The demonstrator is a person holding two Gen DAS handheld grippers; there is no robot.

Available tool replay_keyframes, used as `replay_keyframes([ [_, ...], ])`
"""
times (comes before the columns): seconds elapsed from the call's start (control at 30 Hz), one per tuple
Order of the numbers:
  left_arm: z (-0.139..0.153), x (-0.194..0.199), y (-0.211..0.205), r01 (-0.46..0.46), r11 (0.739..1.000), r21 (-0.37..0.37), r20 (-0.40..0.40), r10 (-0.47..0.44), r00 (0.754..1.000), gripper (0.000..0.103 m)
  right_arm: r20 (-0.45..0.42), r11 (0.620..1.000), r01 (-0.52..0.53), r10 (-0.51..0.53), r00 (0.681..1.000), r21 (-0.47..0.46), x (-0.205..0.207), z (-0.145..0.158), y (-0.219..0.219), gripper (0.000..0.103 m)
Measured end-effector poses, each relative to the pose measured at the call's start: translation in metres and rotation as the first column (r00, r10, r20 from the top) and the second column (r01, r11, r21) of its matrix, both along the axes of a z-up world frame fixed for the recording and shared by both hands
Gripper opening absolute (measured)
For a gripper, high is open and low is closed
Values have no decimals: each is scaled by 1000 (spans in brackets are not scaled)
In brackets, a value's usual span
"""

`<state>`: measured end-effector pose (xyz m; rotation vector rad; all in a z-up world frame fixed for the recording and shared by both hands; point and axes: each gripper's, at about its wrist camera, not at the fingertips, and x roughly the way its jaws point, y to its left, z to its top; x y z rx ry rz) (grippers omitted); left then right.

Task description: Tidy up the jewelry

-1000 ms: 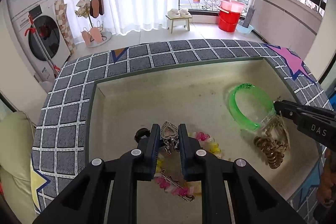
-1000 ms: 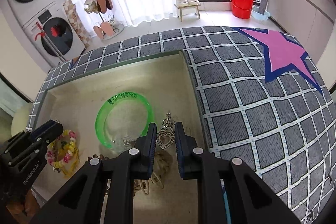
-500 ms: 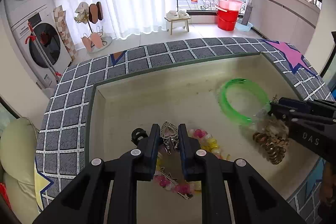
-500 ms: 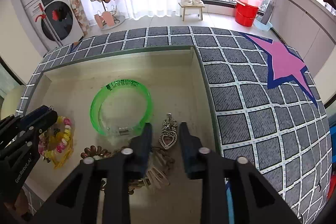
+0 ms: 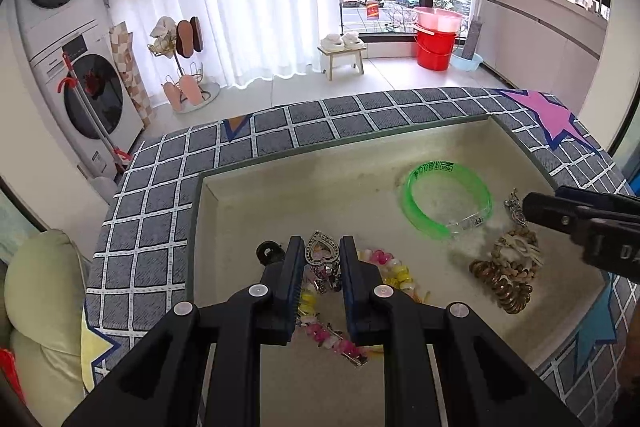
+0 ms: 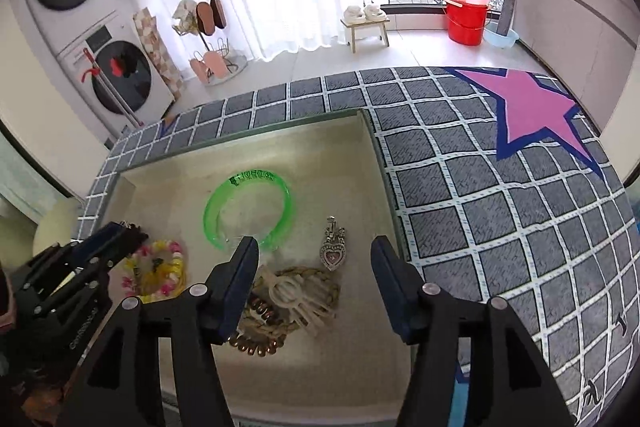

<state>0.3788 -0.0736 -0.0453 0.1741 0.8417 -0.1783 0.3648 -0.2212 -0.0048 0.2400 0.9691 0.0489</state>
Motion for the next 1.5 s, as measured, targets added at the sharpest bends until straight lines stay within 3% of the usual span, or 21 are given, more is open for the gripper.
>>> replay_keyframes([
  [0.63, 21, -10, 7, -7, 1000, -10, 53, 8, 999, 33, 3, 1000, -7, 7, 1000, 4, -11, 13, 4, 62],
  [0.67, 20, -10, 8, -8, 1000, -9, 50, 8, 999, 39, 2, 1000, -9, 9, 1000, 4, -11, 13, 4, 62],
  [0.7, 20, -12, 8, -12, 1000, -6, 49, 12, 999, 82, 1, 1000, -11, 11, 1000, 5, -11, 13, 5, 63],
  [0.73, 21, -13, 10, -23, 1000, -2, 57, 23, 998, 103, -1, 1000, -13, 13, 1000, 4, -12, 13, 5, 63],
  [0.8, 26, -18, 12, -41, 999, 5, 116, 41, 992, 103, -1, 1000, -18, 18, 1000, -3, -13, 14, 7, 62],
  [1.07, 27, -19, 16, -42, 999, 4, 87, 41, 995, 103, -32, 999, -37, 36, 999, -20, -13, 13, 15, 63],
  [1.13, 26, -21, 16, -45, 999, 10, 75, 44, 996, 103, -49, 999, -47, 46, 998, -24, -12, 11, 18, 67],
  [1.2, 24, -25, 17, -48, 999, 24, 70, 46, 996, 103, -53, 998, -50, 48, 997, -26, -14, 11, 20, 80],
  [1.5, 30, -37, 26, -60, 998, 35, 69, 58, 996, 103, -72, 997, -55, 50, 996, -62, -21, 15, 25, 82],
])
